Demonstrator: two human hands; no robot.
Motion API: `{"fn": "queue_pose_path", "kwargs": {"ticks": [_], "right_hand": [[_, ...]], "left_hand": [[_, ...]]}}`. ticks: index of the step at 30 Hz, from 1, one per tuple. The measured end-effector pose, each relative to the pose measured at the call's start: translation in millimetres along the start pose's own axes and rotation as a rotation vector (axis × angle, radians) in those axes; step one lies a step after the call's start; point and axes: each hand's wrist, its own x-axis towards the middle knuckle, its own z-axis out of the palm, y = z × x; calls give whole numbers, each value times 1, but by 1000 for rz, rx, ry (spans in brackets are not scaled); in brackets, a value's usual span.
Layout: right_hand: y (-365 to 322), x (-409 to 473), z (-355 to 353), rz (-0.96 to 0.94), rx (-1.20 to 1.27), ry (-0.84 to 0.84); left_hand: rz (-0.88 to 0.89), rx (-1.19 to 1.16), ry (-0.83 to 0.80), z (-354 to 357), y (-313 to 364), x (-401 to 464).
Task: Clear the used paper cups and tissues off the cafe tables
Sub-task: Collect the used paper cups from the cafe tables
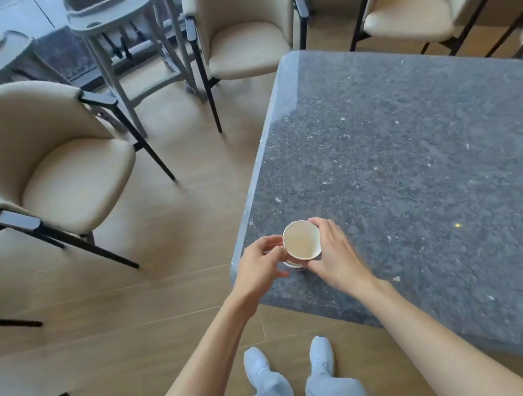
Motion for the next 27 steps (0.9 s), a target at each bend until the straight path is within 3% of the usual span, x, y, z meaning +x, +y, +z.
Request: {"fn": "queue_pose_path", "kwargs": {"ticks": [7,21,27], "right_hand": [[5,6,19,53,-93,-92],[-6,18,25,153,-216,-79],[-65,46,-4,49,-72,25]], "left_hand": [[-73,75,-35,-4,-20,22],[-78,70,-110,-9,-22,41],[34,22,0,-44,16,41]]}}
